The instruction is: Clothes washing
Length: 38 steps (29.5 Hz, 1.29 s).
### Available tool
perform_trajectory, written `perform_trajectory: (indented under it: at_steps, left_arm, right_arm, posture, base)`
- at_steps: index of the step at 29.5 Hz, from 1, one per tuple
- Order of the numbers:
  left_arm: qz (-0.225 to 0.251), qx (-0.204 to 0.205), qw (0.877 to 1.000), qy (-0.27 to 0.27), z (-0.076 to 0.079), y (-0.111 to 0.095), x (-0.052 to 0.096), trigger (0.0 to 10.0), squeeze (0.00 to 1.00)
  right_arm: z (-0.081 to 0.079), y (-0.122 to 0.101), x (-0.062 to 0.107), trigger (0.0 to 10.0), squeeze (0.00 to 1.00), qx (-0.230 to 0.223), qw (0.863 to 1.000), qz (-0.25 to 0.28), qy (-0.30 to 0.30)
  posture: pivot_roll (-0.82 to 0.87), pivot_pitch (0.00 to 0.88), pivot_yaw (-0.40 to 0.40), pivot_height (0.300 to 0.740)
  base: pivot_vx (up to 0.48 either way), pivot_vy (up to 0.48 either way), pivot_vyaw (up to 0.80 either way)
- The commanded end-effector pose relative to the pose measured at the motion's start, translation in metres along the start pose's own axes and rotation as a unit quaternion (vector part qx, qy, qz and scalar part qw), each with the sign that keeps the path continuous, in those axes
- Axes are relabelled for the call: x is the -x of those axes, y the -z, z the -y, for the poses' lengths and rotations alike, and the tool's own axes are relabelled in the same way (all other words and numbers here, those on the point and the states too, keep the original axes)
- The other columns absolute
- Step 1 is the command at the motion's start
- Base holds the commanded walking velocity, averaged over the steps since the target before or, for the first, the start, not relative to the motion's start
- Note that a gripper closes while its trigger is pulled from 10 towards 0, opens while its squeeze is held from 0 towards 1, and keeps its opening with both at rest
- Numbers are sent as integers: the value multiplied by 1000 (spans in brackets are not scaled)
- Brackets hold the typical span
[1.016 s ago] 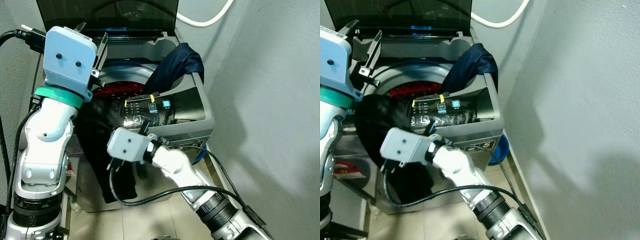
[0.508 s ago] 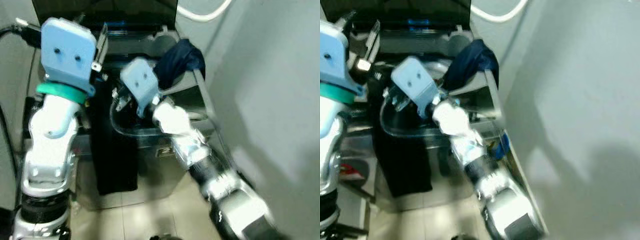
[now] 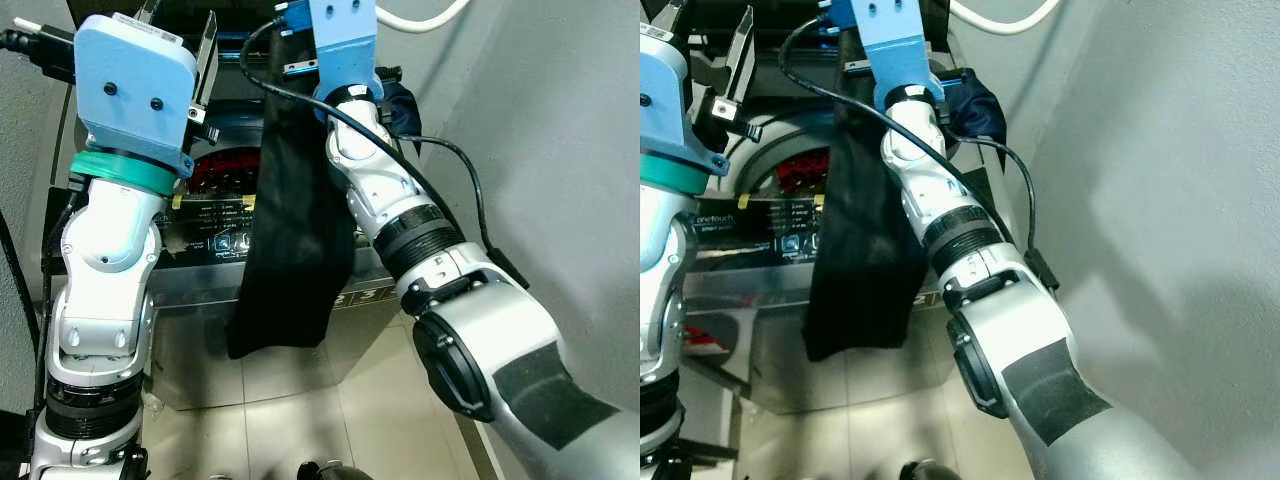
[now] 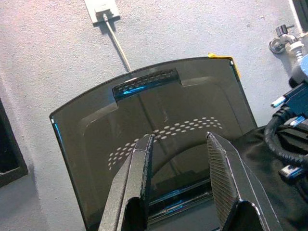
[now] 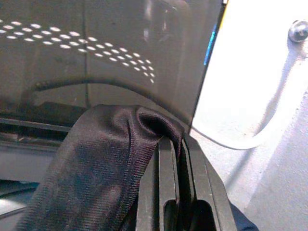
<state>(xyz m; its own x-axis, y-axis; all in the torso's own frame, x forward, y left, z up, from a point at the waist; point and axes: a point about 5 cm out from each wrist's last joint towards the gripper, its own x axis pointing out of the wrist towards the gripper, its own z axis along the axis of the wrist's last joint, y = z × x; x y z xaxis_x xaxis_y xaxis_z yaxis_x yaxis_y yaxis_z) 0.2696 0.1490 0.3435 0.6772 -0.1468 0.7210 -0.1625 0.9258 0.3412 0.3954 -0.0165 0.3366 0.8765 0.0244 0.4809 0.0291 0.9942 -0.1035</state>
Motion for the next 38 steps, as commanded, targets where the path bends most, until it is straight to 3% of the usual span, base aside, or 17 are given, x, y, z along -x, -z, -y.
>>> perform_trajectory:
  at_steps: [1, 2, 4, 5, 7, 8, 9, 10, 11, 12, 17, 25, 26, 29, 31, 36, 38]
  left_arm:
    - [7, -1, 1000, 3, 2, -3, 2, 10000, 0]
    - [5, 1, 1000, 7, 3, -2, 3, 10000, 0]
    - [5, 1, 1000, 7, 3, -2, 3, 10000, 0]
    - [2, 4, 1000, 11, 5, -1, 3, 10000, 0]
    - [2, 4, 1000, 11, 5, -1, 3, 10000, 0]
    - [1, 5, 1000, 15, 6, 0, 4, 10000, 0]
    - [1, 5, 1000, 15, 6, 0, 4, 10000, 0]
    - [0, 6, 1000, 18, 7, 1, 4, 10000, 0]
    - [0, 6, 1000, 18, 7, 1, 4, 10000, 0]
    - [-2, 6, 1000, 19, 8, 2, 4, 10000, 0]
    - [-3, 5, 1000, 20, 8, 3, 4, 10000, 0]
    - [-4, 5, 1000, 21, 8, 4, 4, 10000, 0]
    - [-5, 5, 1000, 22, 9, 5, 5, 10000, 0]
    - [-7, 7, 1000, 24, 9, 5, 6, 10000, 0]
    - [-14, 14, 999, 47, 14, 6, 12, 10000, 0]
    - [-26, 19, 997, 66, 20, 8, 20, 10000, 0]
    - [-46, 47, 994, 92, 27, 6, 33, 10000, 0]
  right_arm:
    - [2, -13, -5, 10000, 0, -8, 1000, 21, 11]
    - [-10, -3, -1, 10000, 0, 36, 999, 6, -32]
    - [-10, -3, -1, 10000, 0, 36, 999, 6, -32]
    - [-32, 11, 11, 10000, 0, 80, 989, -3, -126]
    - [-32, 11, 11, 10000, 0, 80, 989, -3, -126]
    - [-48, 21, 21, 10000, 0, 109, 975, -11, -193]
    - [-48, 21, 21, 10000, 0, 109, 975, -11, -193]
    - [-61, 26, 31, 10000, 867, 126, 958, -6, -257]
    - [-61, 26, 31, 10000, 867, 126, 958, -6, -257]
    - [-70, 26, 37, 10000, 1000, 126, 943, 6, -308]
    - [-79, 24, 44, 10000, 1000, 121, 917, 18, -380]
    - [-66, 27, 39, 10000, 1000, 126, 918, 23, -375]
    - [-60, 29, 39, 10000, 0, 96, 919, 27, -381]
    - [-52, 32, 42, 10000, 0, 60, 917, 32, -393]
    - [-31, 42, 55, 10000, 0, -20, 904, 53, -423]
    - [-13, 58, 79, 10000, 0, -55, 891, 59, -448]
    - [1, 74, 104, 10000, 0, -69, 896, 48, -437]
  posture:
    - [120, 77, -38, 740]
    - [114, 76, -31, 740]
    - [114, 76, -31, 740]
    - [106, 73, -29, 740]
    - [106, 73, -29, 740]
    - [106, 73, -29, 740]
    - [106, 73, -29, 740]
    - [107, 70, -29, 740]
    - [107, 70, -29, 740]
    - [108, 67, -30, 740]
    - [108, 65, -29, 740]
    - [106, 65, -29, 740]
    - [108, 68, -31, 740]
    - [107, 71, -29, 740]
    - [105, 79, -23, 740]
    - [107, 80, -20, 740]
    - [120, 89, -21, 740]
  base:
    - [0, 0, 0]
    - [0, 0, 0]
    - [0, 0, 0]
    - [0, 0, 0]
    - [0, 0, 0]
    - [0, 0, 0]
    - [0, 0, 0]
    - [0, 0, 0]
    - [0, 0, 0]
    - [0, 0, 0]
    - [0, 0, 0]
    - [0, 0, 0]
    - [0, 0, 0]
    - [0, 0, 0]
    - [0, 0, 0]
    - [0, 0, 0]
    - [0, 0, 0]
